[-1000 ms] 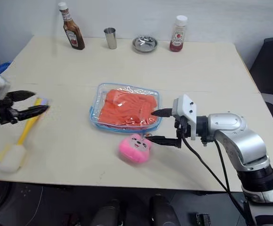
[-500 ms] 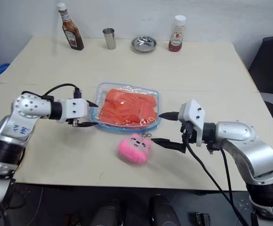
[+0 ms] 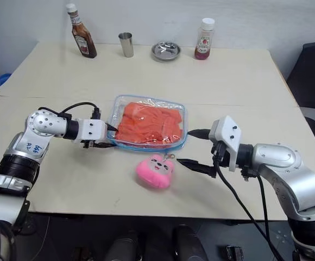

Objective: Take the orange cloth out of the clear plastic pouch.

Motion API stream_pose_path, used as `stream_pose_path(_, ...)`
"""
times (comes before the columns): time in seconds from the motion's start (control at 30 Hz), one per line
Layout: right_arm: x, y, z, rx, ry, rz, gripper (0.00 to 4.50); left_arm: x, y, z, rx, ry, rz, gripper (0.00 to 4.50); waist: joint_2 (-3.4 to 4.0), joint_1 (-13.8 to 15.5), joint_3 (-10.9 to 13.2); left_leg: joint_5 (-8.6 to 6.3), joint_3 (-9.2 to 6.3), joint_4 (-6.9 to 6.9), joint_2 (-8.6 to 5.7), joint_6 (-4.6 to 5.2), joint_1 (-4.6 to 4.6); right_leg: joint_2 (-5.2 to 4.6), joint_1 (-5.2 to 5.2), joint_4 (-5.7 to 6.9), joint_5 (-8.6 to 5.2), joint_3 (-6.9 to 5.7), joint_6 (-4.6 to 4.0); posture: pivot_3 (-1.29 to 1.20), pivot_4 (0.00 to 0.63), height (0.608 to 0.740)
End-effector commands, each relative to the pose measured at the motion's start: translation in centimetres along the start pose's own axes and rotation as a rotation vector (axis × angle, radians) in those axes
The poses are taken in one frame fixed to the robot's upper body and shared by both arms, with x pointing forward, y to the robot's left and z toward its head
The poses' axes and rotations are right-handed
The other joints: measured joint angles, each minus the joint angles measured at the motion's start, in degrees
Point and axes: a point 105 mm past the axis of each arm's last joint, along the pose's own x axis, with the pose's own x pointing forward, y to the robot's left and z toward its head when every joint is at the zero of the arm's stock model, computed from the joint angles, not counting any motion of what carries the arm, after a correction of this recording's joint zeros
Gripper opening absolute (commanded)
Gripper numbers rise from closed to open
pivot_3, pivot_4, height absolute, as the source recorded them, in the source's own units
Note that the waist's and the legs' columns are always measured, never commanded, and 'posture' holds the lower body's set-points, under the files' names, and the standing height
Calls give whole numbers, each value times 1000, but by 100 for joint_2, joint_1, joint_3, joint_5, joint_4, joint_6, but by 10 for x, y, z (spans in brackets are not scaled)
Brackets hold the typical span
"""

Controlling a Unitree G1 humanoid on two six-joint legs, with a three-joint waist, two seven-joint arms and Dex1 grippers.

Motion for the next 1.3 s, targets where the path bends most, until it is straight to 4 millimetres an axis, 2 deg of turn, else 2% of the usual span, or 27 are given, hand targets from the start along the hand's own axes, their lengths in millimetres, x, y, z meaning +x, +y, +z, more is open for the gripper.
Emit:
stream_pose_path(0.03,-5,5,12,-44,-16,31,4500,-7,3,6,25,-28,13,1312,0,0,0,0,0,0,0,0,0,0,0,0,0,0,0,0,150,740)
stream_pose_path(0.17,-7,3,13,-48,-7,42,4500,-15,-9,4,37,-27,-16,42,0,-18,0,0,0,0,1,0,1,0,0,1,0,1,0,0,150,740)
stream_pose_path(0.37,-9,9,12,-36,4,93,4500,-42,-30,-2,18,36,-31,17,0,-39,0,0,0,-4,5,0,2,2,0,-1,0,1,0,0,150,740)
stream_pose_path(0.5,-13,14,9,-23,17,122,4500,-53,-37,1,7,60,-13,17,0,-7,0,-1,-1,-3,4,2,2,0,4,-4,0,-1,0,0,150,740)
stream_pose_path(0.6,-13,14,7,-21,23,128,4500,-53,-38,3,5,61,-7,17,0,6,0,-2,-2,-3,2,4,3,-2,6,-4,0,-1,0,0,150,740)
stream_pose_path(0.77,-11,15,5,-21,30,141,4500,-42,-32,7,9,41,31,17,0,4,0,-3,-2,-2,0,5,2,-1,8,-5,0,-1,0,0,150,740)
stream_pose_path(0.93,-11,15,4,-23,37,150,4500,-39,-30,10,-10,22,34,1264,0,-2,0,-3,-2,-2,0,6,2,-1,8,-5,0,-1,0,0,150,740)
stream_pose_path(1.1,-12,14,2,-23,43,149,4500,-50,-37,11,-54,20,17,2677,0,-23,0,-3,-1,-3,4,5,4,3,6,-4,0,0,0,0,150,740)
stream_pose_path(1.2,-12,15,1,-21,48,150,4500,-60,-40,30,-180,-74,-16,3608,0,-7,0,-3,-2,-3,4,5,3,1,7,-4,0,-1,0,0,150,740)
stream_pose_path(1.23,-13,15,0,-19,51,152,4500,-63,-38,46,-240,-146,-34,3865,0,-7,0,-3,-2,-3,4,5,3,1,7,-4,0,-1,0,0,150,740)
stream_pose_path(1.3,-14,16,-1,-17,57,154,4500,-65,-37,72,-293,-255,-91,3865,0,16,0,-3,-4,-3,4,5,2,0,8,-5,0,-2,0,0,150,740)
